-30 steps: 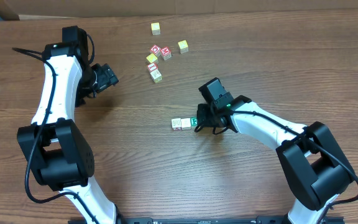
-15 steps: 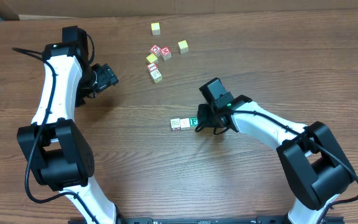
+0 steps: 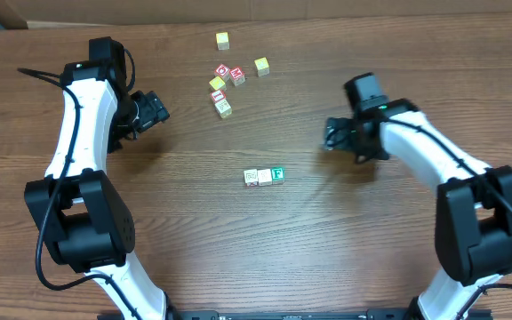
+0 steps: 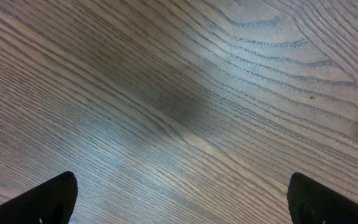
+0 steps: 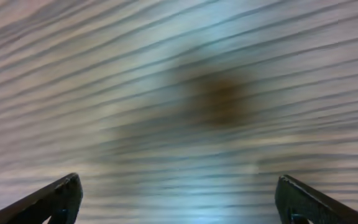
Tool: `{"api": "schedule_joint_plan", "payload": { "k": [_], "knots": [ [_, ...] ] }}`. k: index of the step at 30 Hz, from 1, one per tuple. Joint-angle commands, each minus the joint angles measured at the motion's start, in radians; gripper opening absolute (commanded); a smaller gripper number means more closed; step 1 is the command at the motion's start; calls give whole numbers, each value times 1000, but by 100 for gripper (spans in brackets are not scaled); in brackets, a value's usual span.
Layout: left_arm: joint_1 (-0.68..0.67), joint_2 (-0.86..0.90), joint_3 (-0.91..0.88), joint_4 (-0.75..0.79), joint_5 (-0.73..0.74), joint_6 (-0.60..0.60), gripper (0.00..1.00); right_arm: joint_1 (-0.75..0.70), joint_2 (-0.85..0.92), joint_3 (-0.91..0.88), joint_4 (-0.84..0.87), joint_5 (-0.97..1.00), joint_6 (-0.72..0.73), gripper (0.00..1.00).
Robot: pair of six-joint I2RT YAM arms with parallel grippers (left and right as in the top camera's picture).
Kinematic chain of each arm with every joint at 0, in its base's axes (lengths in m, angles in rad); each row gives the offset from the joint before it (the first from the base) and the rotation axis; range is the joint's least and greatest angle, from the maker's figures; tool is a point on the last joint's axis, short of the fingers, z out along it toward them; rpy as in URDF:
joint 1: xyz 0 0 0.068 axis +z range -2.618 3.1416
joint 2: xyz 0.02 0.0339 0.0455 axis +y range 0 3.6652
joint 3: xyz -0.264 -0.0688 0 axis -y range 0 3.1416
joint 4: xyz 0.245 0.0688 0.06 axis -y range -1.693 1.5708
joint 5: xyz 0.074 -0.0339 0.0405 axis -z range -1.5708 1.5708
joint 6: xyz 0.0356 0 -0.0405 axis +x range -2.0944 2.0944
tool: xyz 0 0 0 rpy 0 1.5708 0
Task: Flip 5 blocks
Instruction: 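Raise the right gripper and move it away to the right, then extend the left gripper forward to the red-letter I block in the cluster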
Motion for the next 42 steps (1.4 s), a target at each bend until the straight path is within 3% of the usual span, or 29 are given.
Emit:
{"api": "schedule_joint_plan", "payload": {
  "k": [1,16,19,26,29,31,33,36,38,39,40,42],
  "knots": [
    [-2,9,-2,3,-5,-21,100,-58,-31,13,5,24,-26,100],
    [-2,8,-2,5,8,-26,100,-107,-31,13,5,24,-26,100],
    [-2,8,-2,80,40,-51,99,-107,-31,13,5,24,-26,100],
    [-2,8,-2,58,245,-39,100,-107,-31,14,5,24,-26,100],
    [-11,9,-2,41,395,89,100,-107,-31,13,5,24,-26,100],
    [-31,8,-2,20,397,121,100,-107,-31,13,5,24,-26,100],
    [-60,8,-2,-6,378,147,92,-107,-31,13,5,24,-26,100],
    [-118,8,1,-46,330,165,64,-107,-31,13,5,24,-26,100],
    [-169,8,2,-56,306,165,32,-107,-31,13,5,24,-26,100],
    [-197,8,6,-58,294,164,9,-107,-31,13,5,24,-26,100],
    [-222,8,12,-60,286,164,4,-107,-31,13,5,24,-26,100],
    [-278,8,34,-69,258,162,4,-107,-31,13,5,24,-26,100]
  ]
}}
